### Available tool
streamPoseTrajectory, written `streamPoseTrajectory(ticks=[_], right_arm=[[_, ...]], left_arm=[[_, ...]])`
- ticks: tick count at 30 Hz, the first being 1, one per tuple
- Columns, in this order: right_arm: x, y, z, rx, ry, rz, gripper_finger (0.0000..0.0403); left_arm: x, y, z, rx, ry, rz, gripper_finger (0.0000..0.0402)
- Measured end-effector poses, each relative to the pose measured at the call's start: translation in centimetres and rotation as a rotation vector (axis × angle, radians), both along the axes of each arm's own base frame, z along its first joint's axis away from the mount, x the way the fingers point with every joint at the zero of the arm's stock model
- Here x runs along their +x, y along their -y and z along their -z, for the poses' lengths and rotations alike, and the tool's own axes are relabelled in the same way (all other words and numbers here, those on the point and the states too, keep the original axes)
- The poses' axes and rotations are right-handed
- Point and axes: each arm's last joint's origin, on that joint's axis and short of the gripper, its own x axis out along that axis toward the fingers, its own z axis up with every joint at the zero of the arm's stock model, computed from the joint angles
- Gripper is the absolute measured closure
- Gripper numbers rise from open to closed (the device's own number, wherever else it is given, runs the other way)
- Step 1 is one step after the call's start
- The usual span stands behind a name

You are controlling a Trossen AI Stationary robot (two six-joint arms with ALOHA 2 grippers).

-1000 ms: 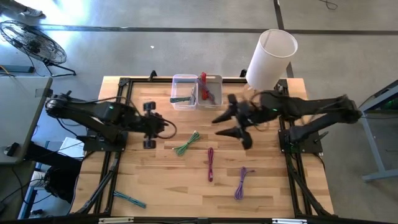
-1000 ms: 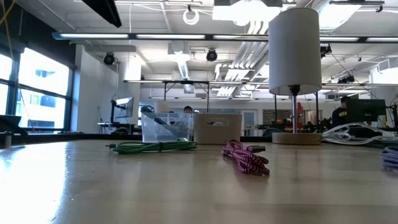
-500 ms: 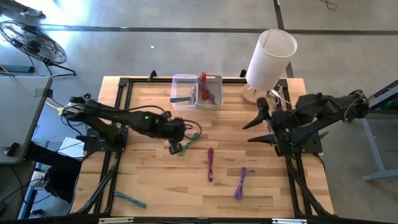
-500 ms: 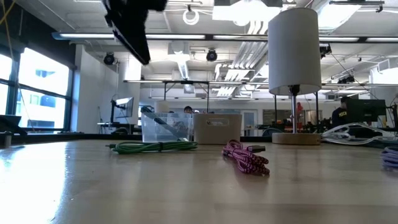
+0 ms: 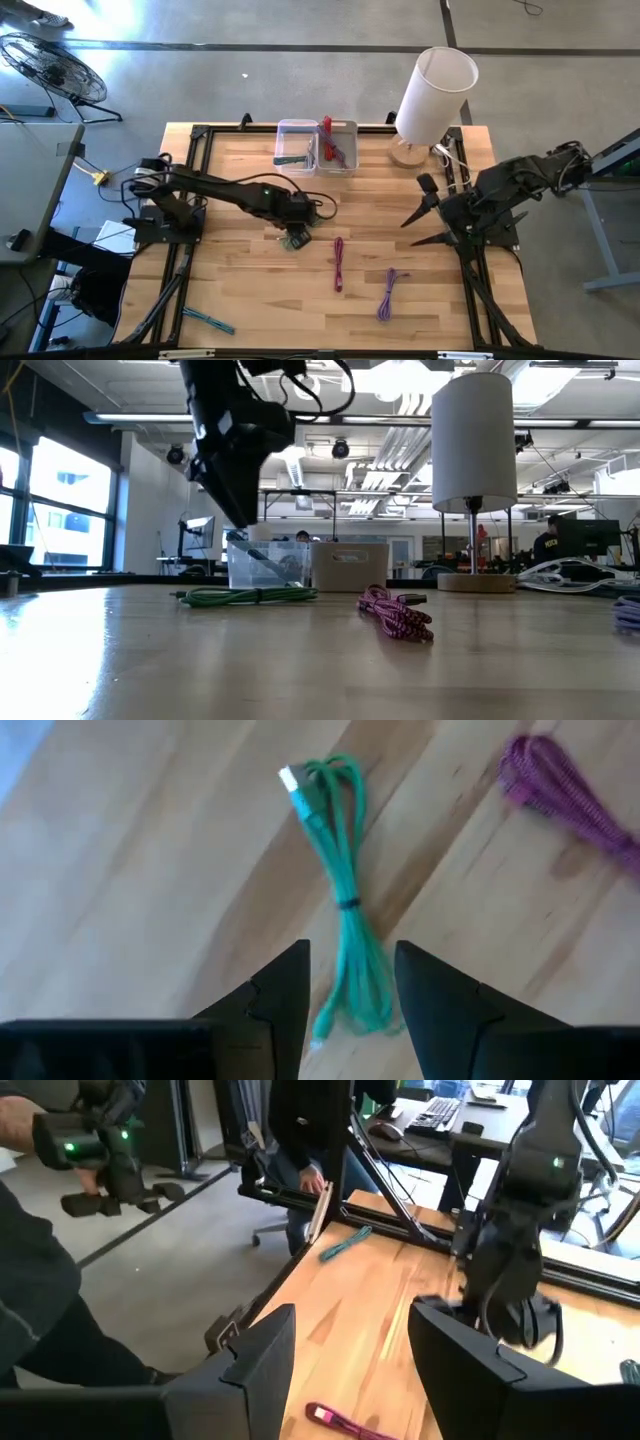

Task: Pick & Place USB Port
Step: Put the green charger cable into the gray bin

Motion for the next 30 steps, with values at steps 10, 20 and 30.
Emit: streamPoseTrajectory(ticks=[10, 20, 30], right_arm=[[-0.3, -0.9, -0.1, 0.041, -0.01, -0.078, 0.0215], [-0.7, -1.8, -0.2, 0.048, -0.001, -0.124, 0.0215], [-0.7, -1.8, -0.3, 0.053, 0.008, -0.125, 0.0215]], left_arm=[[1.6, 0.4, 3.0, -0.105, -0.046, -0.04, 0.0257], [2.0, 0.5, 4.2, -0.101, -0.074, -0.041, 0.0257], [1.9, 0.4, 4.3, -0.094, -0.09, -0.026, 0.0257]])
